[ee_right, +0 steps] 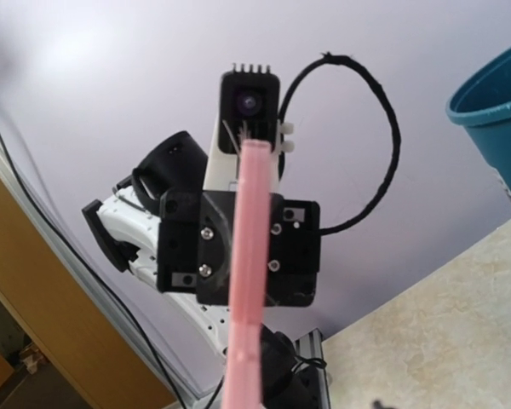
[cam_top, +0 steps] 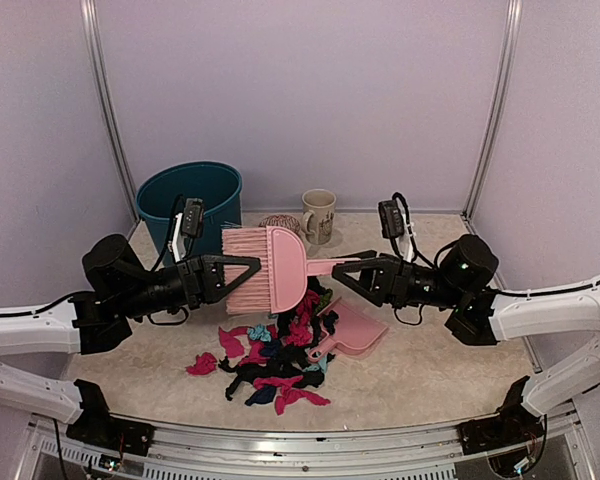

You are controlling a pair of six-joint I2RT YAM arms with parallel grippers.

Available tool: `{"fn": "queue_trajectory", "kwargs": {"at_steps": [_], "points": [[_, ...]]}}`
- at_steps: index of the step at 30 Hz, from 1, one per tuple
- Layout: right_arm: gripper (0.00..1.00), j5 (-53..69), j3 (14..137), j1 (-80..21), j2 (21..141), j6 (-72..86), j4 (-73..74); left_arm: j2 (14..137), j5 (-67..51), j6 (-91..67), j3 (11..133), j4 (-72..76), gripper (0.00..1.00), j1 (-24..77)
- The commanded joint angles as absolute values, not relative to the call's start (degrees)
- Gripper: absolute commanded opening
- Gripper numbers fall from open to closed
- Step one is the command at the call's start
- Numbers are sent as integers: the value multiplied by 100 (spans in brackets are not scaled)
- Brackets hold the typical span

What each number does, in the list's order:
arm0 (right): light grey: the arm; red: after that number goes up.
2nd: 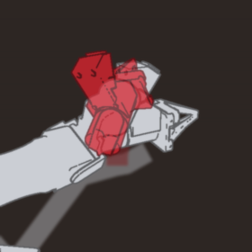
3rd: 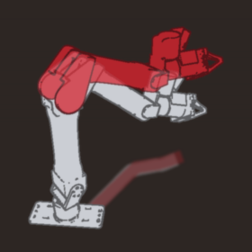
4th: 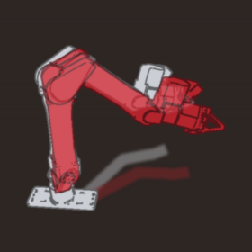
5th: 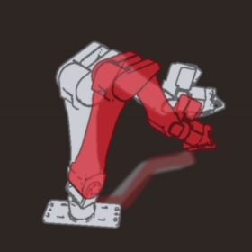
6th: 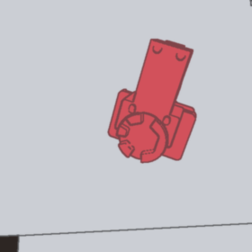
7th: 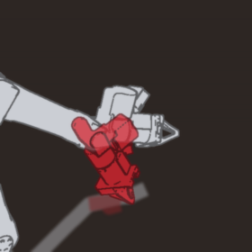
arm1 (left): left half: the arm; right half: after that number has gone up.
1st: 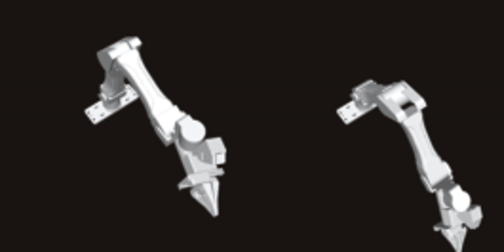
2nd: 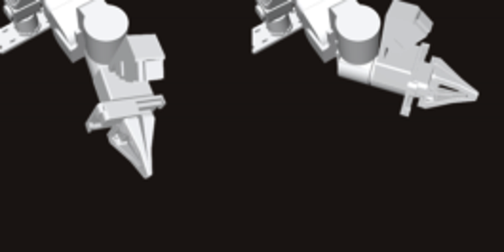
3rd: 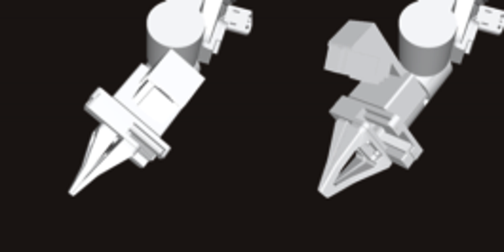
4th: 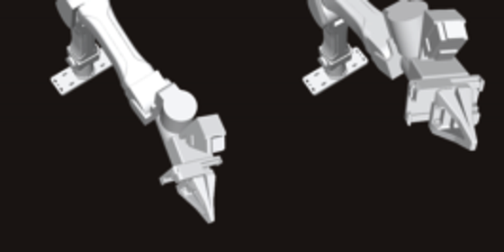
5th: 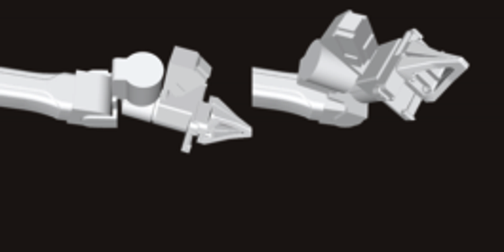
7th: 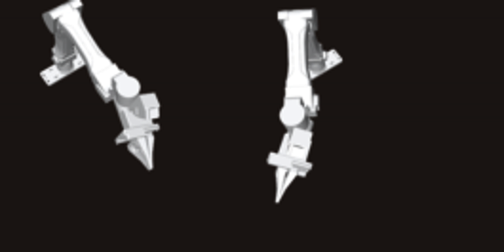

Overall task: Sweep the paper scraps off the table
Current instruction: Pass from the left arm to the right

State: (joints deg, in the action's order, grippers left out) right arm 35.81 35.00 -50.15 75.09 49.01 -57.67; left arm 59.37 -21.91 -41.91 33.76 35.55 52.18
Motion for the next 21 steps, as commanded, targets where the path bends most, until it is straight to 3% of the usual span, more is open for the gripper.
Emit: {"fn": "queue_trajectory", "kwargs": {"at_steps": [1,21], "points": [[52,3521,3659,-5080,7646,5068,-6130,5862,-2117,-4096,3340,3731,0,5255],[32,3707,3824,-5098,8021,5407,-6610,6041,-2185,-4039,3383,3732,0,5264]]}}
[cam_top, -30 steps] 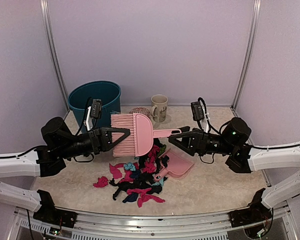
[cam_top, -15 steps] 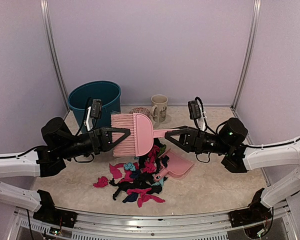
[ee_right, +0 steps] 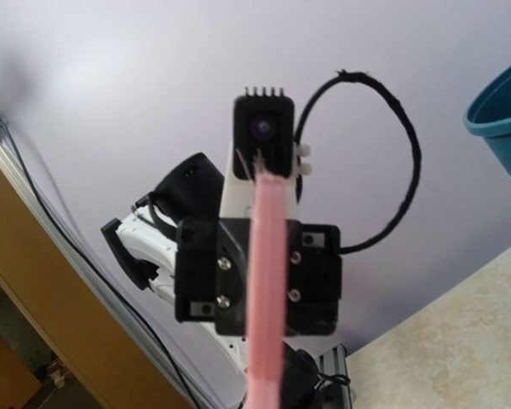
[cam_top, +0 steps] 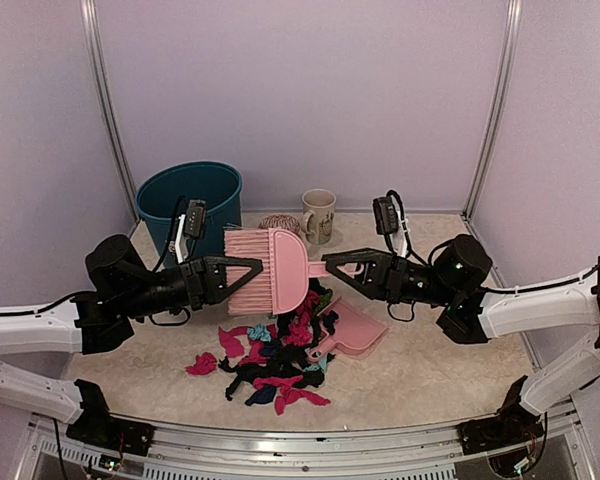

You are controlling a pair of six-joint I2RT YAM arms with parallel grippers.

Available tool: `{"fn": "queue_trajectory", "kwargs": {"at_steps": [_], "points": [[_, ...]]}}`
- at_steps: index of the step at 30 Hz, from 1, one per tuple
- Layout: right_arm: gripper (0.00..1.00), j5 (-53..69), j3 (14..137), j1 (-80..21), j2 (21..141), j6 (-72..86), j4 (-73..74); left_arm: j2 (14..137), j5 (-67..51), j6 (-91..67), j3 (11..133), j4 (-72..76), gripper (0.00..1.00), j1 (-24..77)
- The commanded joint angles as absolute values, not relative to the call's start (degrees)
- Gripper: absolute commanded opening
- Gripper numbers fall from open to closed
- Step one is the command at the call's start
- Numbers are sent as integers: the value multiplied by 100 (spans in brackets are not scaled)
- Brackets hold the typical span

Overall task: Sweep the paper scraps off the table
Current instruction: Pass from the left arm to the right

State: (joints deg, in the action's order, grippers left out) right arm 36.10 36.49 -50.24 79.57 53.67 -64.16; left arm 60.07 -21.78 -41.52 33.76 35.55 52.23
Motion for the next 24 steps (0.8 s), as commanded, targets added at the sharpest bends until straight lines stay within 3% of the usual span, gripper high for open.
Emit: {"fn": "queue_trajectory", "kwargs": {"at_steps": [1,7,11,17,21,24], "points": [[31,3715,3831,-5104,8032,5417,-6607,6032,-2179,-4027,3391,3727,0,5260],[24,3749,3821,-5111,8075,5431,-6563,5976,-2126,-3955,3427,3612,0,5242],[0,3761,3813,-5111,8071,5431,-6537,5948,-2105,-3923,3441,3544,0,5213],[0,3663,3748,-5115,7962,5410,-6555,5967,-2104,-3911,3463,3479,0,5186],[0,3532,3674,-5115,7829,5328,-6422,5963,-2028,-3935,3439,3399,30,5186],[0,3392,3604,-5108,7682,5205,-6166,5919,-1943,-3938,3407,3349,67,5186]]}}
